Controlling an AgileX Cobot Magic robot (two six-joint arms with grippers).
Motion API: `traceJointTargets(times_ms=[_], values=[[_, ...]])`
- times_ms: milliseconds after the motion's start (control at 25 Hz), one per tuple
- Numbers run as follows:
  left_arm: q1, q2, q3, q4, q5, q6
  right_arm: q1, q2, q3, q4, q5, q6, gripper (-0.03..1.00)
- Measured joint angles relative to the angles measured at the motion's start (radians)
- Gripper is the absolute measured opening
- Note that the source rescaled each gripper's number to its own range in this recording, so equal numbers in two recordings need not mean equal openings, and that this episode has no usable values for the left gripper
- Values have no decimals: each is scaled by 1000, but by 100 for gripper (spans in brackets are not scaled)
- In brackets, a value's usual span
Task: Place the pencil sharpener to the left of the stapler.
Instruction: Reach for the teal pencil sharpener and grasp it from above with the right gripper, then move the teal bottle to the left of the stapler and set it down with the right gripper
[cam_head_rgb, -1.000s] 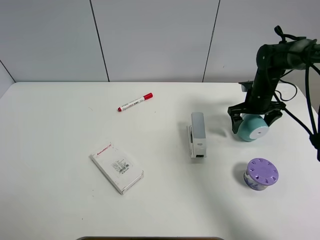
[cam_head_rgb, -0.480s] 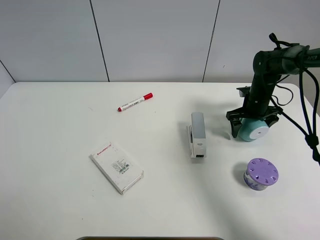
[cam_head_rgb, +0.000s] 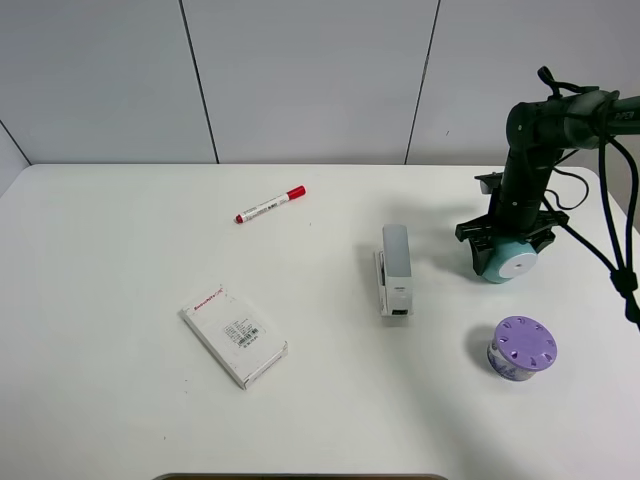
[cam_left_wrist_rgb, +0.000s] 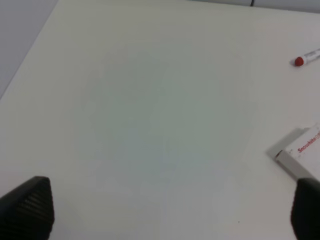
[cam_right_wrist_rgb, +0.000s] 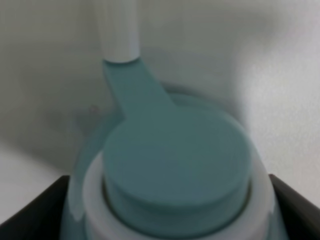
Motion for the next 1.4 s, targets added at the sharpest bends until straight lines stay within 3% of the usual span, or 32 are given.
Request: traceJointTargets(times_ms=[960, 1400], values=[[0, 0, 0, 0, 0, 0, 1, -11, 0, 24, -1, 0, 0], [0, 0, 0, 0, 0, 0, 1, -117, 0, 38, 4, 0, 0]])
